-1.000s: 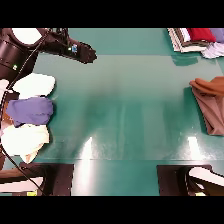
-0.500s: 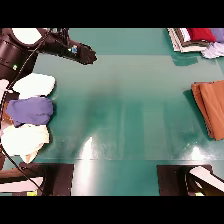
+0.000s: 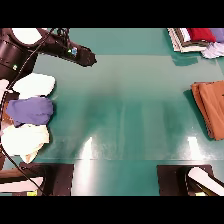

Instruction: Fold the shirts.

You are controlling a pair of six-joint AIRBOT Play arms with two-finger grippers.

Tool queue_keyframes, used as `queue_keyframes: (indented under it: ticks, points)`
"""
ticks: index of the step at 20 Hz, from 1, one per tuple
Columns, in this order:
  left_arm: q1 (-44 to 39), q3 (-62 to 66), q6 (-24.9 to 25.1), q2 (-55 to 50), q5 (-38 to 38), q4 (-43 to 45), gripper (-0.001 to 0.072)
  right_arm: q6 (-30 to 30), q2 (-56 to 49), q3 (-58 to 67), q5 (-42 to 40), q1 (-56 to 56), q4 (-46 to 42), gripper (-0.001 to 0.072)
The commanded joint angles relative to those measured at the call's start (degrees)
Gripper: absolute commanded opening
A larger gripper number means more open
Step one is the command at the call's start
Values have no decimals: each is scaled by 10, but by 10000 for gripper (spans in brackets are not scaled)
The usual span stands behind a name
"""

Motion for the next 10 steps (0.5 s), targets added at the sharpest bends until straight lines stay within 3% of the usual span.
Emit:
queue_keyframes:
  ticks: [1, 10]
  points:
    - [0, 0, 0, 0, 19, 0, 26, -2, 0, 1, -18, 111, 26, 15]
    - [0, 0, 0, 0, 94, 0, 26, -9, 0, 1, -38, 190, 23, 14]
